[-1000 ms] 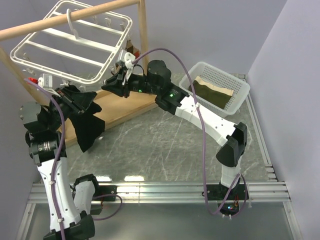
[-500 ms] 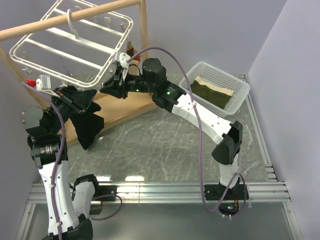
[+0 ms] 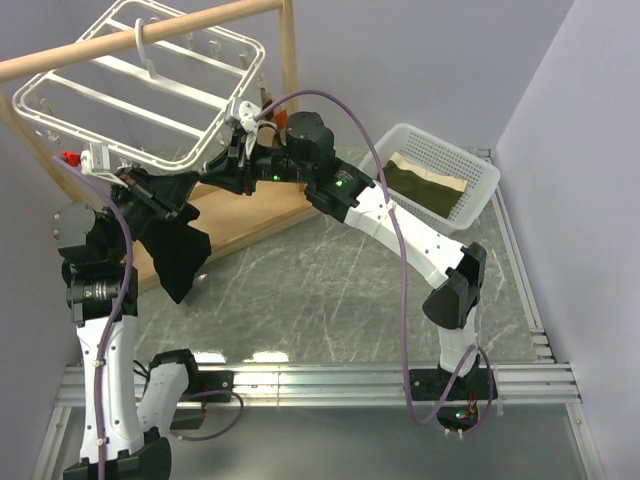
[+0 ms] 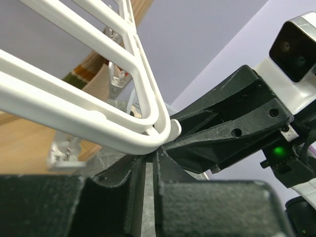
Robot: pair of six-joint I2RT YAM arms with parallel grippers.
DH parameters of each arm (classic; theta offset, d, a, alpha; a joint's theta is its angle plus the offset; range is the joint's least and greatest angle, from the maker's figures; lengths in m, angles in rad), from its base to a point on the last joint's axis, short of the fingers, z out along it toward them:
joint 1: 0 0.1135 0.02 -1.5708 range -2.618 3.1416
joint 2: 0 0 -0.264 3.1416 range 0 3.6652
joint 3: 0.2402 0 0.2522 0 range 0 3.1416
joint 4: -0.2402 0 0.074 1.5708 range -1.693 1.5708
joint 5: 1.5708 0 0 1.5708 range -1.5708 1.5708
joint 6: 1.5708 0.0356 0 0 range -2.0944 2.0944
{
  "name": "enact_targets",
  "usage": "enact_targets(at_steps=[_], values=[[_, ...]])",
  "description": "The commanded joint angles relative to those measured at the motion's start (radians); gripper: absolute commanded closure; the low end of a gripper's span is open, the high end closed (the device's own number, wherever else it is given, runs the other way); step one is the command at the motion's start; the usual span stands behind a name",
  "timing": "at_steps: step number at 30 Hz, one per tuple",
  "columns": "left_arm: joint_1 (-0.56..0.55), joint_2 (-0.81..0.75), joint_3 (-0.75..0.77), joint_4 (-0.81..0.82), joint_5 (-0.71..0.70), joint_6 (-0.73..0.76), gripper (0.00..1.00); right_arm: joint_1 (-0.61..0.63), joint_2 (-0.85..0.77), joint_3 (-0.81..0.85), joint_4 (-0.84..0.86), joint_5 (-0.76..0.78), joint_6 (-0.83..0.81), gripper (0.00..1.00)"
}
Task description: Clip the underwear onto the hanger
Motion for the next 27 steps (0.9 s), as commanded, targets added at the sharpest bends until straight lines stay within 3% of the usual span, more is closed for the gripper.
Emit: enact_targets(at_steps=[1, 5, 8, 27], values=[[-0.023, 0.025, 0.001, 0.083, -0.085, 0.002, 0.87, 0.044, 0.024, 0.043, -0.093, -0.168, 0.037, 1.00], [-0.026, 0.040, 0.001, 0.072, -0.109, -0.033, 1.00, 0.045, 0.029, 0.050, -0.113, -0.169, 0.024, 1.00], [-0.027, 0.043, -0.001, 0.084, -0.105, -0.064, 1.00, 0.045, 0.029, 0.047, -0.133, -0.162, 0.008, 1.00], [-0.066, 0.020, -0.021, 0.169, -0.192, -0.081, 0.83, 0.051, 0.041, 0.066, -0.162, -0.154, -0.015, 1.00]])
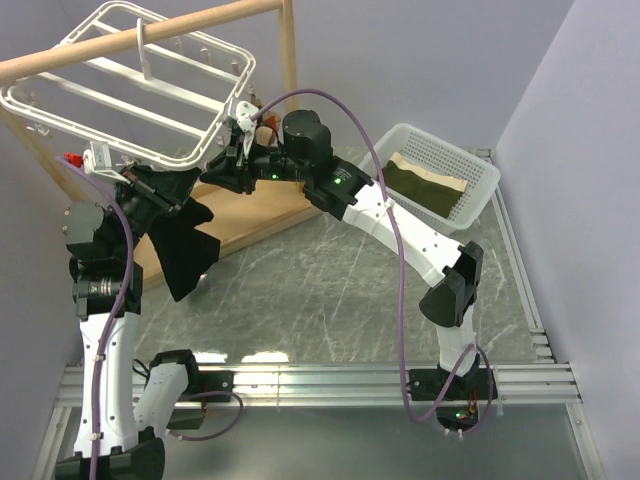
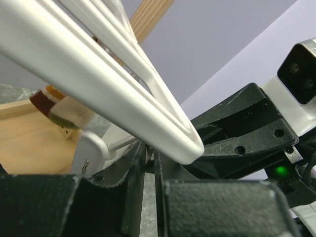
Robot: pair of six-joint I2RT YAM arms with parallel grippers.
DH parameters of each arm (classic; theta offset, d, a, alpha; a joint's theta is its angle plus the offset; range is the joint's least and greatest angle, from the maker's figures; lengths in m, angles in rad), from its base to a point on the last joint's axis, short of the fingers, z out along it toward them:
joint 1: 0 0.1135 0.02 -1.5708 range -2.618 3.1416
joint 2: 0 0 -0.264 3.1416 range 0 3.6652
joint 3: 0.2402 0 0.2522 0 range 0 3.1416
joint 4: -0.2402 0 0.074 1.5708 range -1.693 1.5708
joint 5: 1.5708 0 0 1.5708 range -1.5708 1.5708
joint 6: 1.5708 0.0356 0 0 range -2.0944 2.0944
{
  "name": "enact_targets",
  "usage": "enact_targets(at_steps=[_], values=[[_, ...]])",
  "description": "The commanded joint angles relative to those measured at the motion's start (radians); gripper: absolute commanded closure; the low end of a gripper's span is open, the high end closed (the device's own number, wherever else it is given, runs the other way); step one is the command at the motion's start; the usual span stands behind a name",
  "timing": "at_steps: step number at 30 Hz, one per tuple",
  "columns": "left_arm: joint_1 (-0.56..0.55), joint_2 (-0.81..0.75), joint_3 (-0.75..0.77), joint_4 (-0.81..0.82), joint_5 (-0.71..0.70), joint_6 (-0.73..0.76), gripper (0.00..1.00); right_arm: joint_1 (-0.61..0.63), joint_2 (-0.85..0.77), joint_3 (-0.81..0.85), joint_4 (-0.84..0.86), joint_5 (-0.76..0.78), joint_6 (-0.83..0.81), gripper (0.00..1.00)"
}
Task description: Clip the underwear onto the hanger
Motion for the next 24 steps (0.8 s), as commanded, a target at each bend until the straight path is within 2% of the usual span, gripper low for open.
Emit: enact_targets(at_steps=[1, 6, 7, 8, 10, 13, 14, 17, 20, 24], values=[[-0.008, 0.006, 0.003, 0.143, -0.071, -0.022, 0.82, 0.056, 0.014, 0.021, -0.102, -0.165, 0.011, 1.00], [-0.024, 0.014, -0.005, 0.143, -0.086, -0.008, 0.84, 0.064, 0.016, 0.027, -0.098, -0.172, 0.013, 1.00], [-0.026, 0.017, -0.005, 0.145, -0.086, -0.008, 0.88, 0.066, 0.017, 0.032, -0.104, -0.172, 0.010, 1.00], [-0.028, 0.018, -0.002, 0.143, -0.081, -0.011, 0.96, 0.067, 0.017, 0.032, -0.104, -0.171, 0.008, 1.00], [-0.029, 0.021, 0.004, 0.134, -0.081, -0.021, 1.00, 0.069, 0.013, 0.021, -0.099, -0.166, 0.008, 1.00], [-0.031, 0.015, 0.007, 0.120, -0.088, -0.027, 1.00, 0.067, -0.001, -0.011, -0.093, -0.142, -0.003, 0.85], [-0.029, 0.012, 0.007, 0.117, -0.091, -0.031, 1.00, 0.067, -0.007, -0.025, -0.087, -0.128, -0.007, 0.74], [-0.029, 0.006, 0.003, 0.109, -0.088, -0.054, 1.00, 0.066, -0.036, -0.079, -0.063, -0.102, -0.022, 0.64], [-0.029, 0.006, -0.008, 0.105, -0.088, -0.079, 1.00, 0.066, -0.042, -0.094, -0.061, -0.071, -0.035, 0.61], [-0.029, 0.007, -0.017, 0.114, -0.080, -0.097, 1.00, 0.063, -0.035, -0.083, -0.047, -0.050, -0.023, 0.63]])
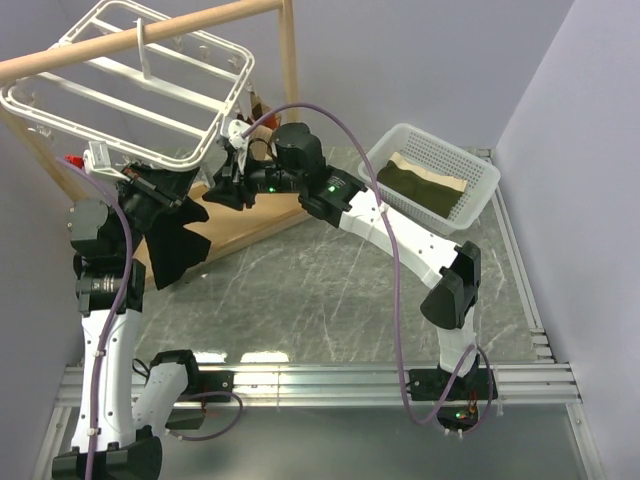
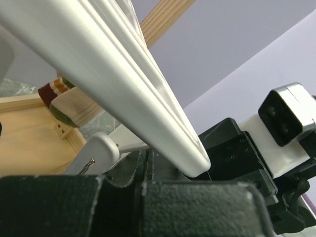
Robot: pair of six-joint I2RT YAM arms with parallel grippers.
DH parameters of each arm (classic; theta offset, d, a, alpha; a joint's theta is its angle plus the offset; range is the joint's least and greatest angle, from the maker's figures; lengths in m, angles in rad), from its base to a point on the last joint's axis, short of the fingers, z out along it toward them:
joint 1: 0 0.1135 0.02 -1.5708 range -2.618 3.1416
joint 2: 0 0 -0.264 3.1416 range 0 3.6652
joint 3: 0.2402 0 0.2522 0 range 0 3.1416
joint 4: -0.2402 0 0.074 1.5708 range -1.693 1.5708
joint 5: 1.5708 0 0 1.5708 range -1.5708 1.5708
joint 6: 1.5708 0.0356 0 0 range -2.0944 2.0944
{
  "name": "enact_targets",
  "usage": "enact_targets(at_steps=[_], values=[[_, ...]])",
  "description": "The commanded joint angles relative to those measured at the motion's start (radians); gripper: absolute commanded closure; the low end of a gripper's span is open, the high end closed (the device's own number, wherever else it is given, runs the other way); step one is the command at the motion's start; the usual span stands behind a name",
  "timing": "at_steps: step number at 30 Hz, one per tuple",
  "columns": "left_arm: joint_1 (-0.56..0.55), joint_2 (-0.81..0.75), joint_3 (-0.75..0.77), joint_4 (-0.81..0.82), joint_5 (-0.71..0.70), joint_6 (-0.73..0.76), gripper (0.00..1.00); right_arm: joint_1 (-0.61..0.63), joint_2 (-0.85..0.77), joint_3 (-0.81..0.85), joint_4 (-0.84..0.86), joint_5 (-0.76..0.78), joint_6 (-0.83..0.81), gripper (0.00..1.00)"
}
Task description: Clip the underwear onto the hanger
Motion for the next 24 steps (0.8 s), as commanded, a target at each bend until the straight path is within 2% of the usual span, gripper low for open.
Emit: enact_targets(at_steps=[1, 4, 8, 11, 16, 17, 20, 24], values=[[-0.004, 0.000, -0.005, 0.099, -0.005, -0.041, 1.00, 0.042, -0.020, 0.007, -0.013, -0.055, 0.017, 0.63], [-0.005, -0.003, -0.011, 0.091, -0.008, -0.032, 1.00, 0.039, -0.009, 0.038, -0.013, -0.038, 0.029, 0.64], [-0.004, -0.012, -0.021, 0.087, -0.014, -0.029, 1.00, 0.038, -0.008, 0.046, -0.003, -0.023, 0.051, 0.50], [-0.004, -0.017, -0.028, 0.085, -0.017, -0.024, 1.00, 0.039, -0.021, 0.027, 0.031, 0.012, 0.071, 0.45], [-0.004, -0.023, -0.032, 0.087, -0.017, -0.019, 1.00, 0.038, -0.038, 0.000, 0.086, 0.081, 0.088, 0.49], [-0.005, -0.023, -0.031, 0.087, -0.017, -0.018, 1.00, 0.039, -0.038, -0.002, 0.100, 0.101, 0.088, 0.54], [-0.005, -0.023, -0.029, 0.085, -0.017, -0.016, 1.00, 0.042, -0.037, -0.001, 0.117, 0.124, 0.085, 0.60], [-0.004, -0.023, -0.031, 0.083, -0.014, -0.016, 1.00, 0.044, -0.031, 0.004, 0.122, 0.153, 0.066, 0.62]])
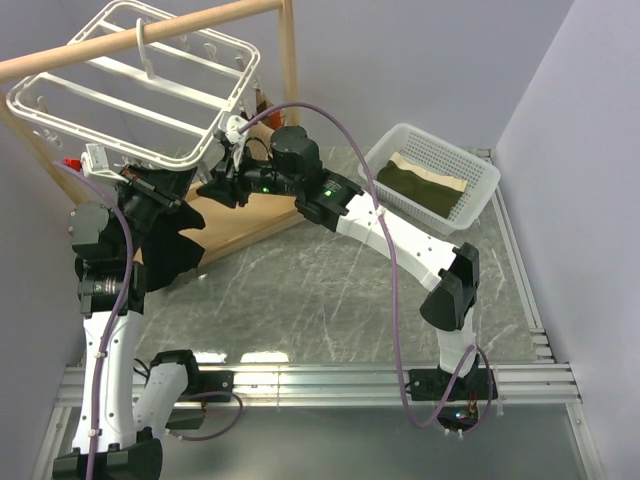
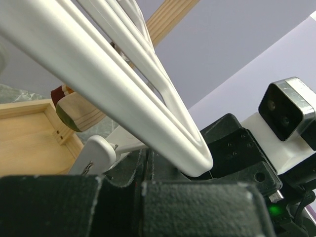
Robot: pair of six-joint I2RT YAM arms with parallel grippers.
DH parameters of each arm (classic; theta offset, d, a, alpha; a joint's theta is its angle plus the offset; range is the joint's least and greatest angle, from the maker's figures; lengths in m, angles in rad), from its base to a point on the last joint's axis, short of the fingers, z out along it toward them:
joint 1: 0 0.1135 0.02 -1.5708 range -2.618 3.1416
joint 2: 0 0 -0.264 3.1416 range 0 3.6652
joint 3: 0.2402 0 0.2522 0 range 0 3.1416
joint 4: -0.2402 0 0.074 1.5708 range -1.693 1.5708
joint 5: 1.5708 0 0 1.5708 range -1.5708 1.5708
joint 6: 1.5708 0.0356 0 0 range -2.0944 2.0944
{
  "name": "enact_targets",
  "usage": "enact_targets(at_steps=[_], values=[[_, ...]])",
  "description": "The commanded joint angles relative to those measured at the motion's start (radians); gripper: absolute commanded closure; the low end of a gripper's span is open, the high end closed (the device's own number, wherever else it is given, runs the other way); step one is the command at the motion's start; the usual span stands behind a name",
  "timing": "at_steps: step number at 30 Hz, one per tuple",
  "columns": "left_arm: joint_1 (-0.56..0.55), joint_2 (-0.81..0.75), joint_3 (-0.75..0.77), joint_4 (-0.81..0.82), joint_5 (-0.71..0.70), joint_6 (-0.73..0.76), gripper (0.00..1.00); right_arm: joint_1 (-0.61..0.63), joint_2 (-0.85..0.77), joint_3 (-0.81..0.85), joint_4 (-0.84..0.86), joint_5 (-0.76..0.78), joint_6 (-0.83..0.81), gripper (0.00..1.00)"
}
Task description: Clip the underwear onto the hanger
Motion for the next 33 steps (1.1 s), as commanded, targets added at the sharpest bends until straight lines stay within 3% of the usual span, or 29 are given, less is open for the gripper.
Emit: enact_targets(at_steps=[1, 3, 7, 8, 9, 12, 13, 14, 17, 26, 33], values=[[-0.005, -0.010, -0.004, 0.035, 0.005, 0.002, 1.00, 0.016, -0.029, 0.009, 0.069, 0.043, -0.012, 0.62], [-0.005, -0.009, -0.004, 0.034, 0.006, 0.002, 1.00, 0.017, -0.026, 0.022, 0.066, 0.043, -0.021, 0.63], [-0.005, -0.003, 0.000, 0.029, 0.012, 0.002, 1.00, 0.019, -0.023, 0.032, 0.065, 0.034, -0.047, 0.82], [-0.005, -0.003, 0.002, 0.026, 0.014, 0.002, 1.00, 0.019, -0.021, 0.036, 0.063, 0.034, -0.053, 0.96], [-0.005, -0.004, 0.002, 0.025, 0.014, 0.003, 1.00, 0.019, -0.023, 0.037, 0.064, 0.034, -0.059, 1.00], [-0.005, -0.009, 0.005, 0.019, 0.025, 0.013, 0.99, 0.018, -0.028, 0.029, 0.068, 0.016, -0.073, 1.00], [-0.005, -0.010, 0.009, -0.016, 0.031, 0.022, 0.94, 0.016, -0.031, 0.028, 0.069, 0.013, -0.073, 1.00], [-0.005, -0.013, 0.017, -0.033, 0.032, 0.031, 0.76, 0.014, -0.032, 0.026, 0.069, 0.003, -0.073, 1.00], [-0.003, -0.042, 0.019, -0.073, 0.028, 0.082, 0.61, 0.007, -0.031, 0.037, 0.054, -0.006, -0.070, 1.00], [-0.003, -0.139, -0.033, -0.080, 0.091, 0.131, 0.52, 0.002, -0.023, 0.055, 0.028, -0.055, -0.061, 1.00], [-0.003, -0.104, -0.021, -0.077, 0.060, 0.146, 0.44, 0.002, -0.020, 0.063, 0.026, -0.066, -0.056, 1.00]])
